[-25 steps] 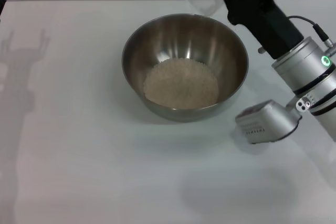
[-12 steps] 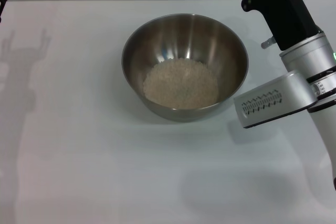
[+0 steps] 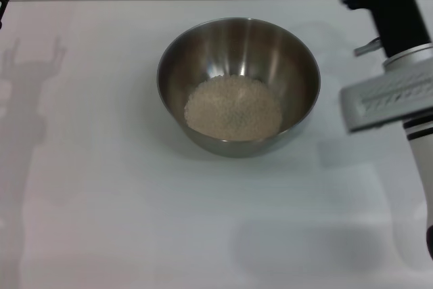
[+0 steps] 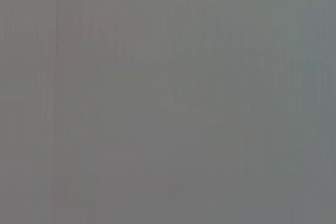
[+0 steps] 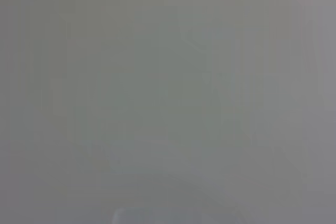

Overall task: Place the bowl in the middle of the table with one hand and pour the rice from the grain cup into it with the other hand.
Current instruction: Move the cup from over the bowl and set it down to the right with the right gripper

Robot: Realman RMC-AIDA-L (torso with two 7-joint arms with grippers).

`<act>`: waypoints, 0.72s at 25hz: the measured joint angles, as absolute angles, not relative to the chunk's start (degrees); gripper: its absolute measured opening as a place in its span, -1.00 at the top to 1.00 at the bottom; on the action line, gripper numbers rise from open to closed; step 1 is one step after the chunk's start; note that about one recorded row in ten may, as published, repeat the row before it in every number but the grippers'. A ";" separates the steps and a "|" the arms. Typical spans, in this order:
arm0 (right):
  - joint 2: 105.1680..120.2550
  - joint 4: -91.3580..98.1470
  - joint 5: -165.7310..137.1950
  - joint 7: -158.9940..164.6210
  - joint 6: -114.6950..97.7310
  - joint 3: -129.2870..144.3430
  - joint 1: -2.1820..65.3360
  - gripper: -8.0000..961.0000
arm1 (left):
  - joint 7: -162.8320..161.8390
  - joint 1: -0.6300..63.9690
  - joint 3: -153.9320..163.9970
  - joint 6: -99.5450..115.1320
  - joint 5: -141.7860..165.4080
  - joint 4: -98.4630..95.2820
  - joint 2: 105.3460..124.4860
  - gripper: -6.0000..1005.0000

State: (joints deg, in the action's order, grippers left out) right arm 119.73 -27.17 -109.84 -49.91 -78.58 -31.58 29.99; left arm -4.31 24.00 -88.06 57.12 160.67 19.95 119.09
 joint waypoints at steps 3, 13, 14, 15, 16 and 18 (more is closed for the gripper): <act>119.72 -29.85 -100.80 -46.65 -78.29 -31.74 29.63 0.88 | -4.31 24.00 -88.06 57.13 160.67 19.95 119.09 -0.61; 119.70 -34.68 -89.60 -39.99 -75.21 -31.72 27.76 0.87 | -4.31 24.77 -88.07 57.13 160.66 19.94 119.08 -0.61; 119.70 -34.81 -89.32 -39.11 -74.62 -31.71 27.53 0.86 | -4.31 24.81 -88.07 57.13 160.67 19.94 119.09 -0.61; 119.70 -34.81 -89.25 -38.37 -74.09 -31.71 27.35 0.86 | -4.31 24.86 -88.06 57.13 160.68 19.93 119.09 -0.61; 119.70 -34.80 -89.17 -37.38 -73.42 -31.72 27.11 0.86 | -4.31 24.88 -88.06 57.13 160.69 19.88 119.09 -0.61; 119.70 -34.76 -88.92 -35.47 -72.42 -31.74 26.63 0.86 | -4.31 24.88 -88.06 57.13 160.69 19.84 119.08 -0.61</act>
State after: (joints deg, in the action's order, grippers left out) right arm 119.70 -34.76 -88.92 -35.47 -72.42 -31.74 26.63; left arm -4.31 24.88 -88.06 57.13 160.69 19.84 119.08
